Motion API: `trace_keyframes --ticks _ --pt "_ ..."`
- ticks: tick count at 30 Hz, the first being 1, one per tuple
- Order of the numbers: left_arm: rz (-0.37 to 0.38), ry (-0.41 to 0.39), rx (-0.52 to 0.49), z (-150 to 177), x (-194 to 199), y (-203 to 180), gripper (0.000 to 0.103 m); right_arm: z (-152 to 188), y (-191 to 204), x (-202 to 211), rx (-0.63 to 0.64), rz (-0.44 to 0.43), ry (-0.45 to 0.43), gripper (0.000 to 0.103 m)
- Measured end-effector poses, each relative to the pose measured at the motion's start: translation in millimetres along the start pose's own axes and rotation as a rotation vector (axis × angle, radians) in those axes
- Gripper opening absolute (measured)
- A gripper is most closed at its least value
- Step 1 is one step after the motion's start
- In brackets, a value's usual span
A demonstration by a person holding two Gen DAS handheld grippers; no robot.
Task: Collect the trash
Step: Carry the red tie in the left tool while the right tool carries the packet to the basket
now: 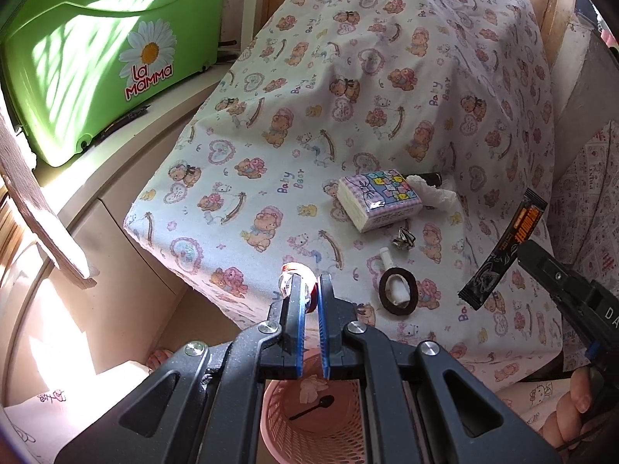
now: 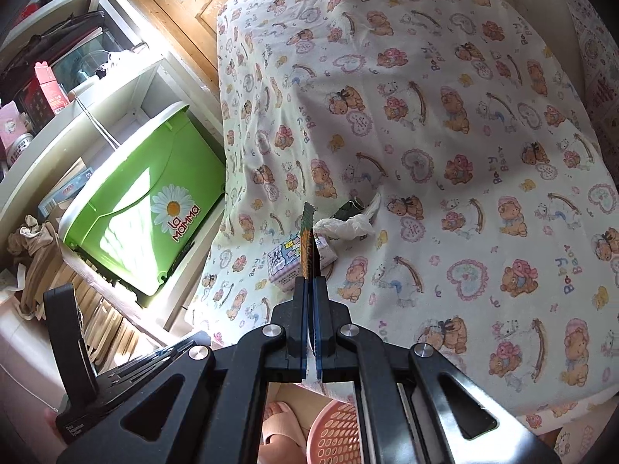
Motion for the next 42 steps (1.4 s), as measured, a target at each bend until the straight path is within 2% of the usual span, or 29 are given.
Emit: trace_keyframes --ticks 3,6,11,17,27,29,34,38,42 --pt "-0.003 -0.015 -0.041 -1 8 -5 0.005 6 3 7 0.017 -0.013 0.021 0.003" --pt "0.056 -0.003 -0.021 1 6 -3 0.005 14 6 15 0.054 -0.001 0.044 0.003" --pt "0.166 0.07 0.049 12 -6 2 0.005 28 9 21 0.095 -0.005 0.091 0.003" --pt "0.186 0.106 0.051 23 -8 -3 0.005 46 17 25 0.155 -0.006 0.139 0.003" --pt "0.217 0.165 -0.047 40 -21 -34 0.005 77 9 13 0.225 0.079 0.213 0.003" --pt "0.206 0.198 -0.059 47 -28 -40 0.005 81 5 12 0.218 0.085 0.228 0.003" --pt "0.291 0.278 -0.018 63 -42 -46 0.005 96 -4 5 0.245 0.143 0.275 0.003" --pt "0.306 0.34 0.018 75 -61 -44 0.005 106 -14 -7 0.268 0.2 0.306 0.003" --pt "0.291 0.423 0.061 91 -90 -40 0.005 115 -29 -19 0.266 0.244 0.339 0.003"
Point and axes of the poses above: each gripper's, at about its wrist camera, not at the fingertips, and x roughly against the way its jaws point, y to its left, z to its underside, the point moved 3 cm from there along -x, roughly the way its jaws point, and after that the axes turned 15 degrees about -x, right-handed, at the moved point
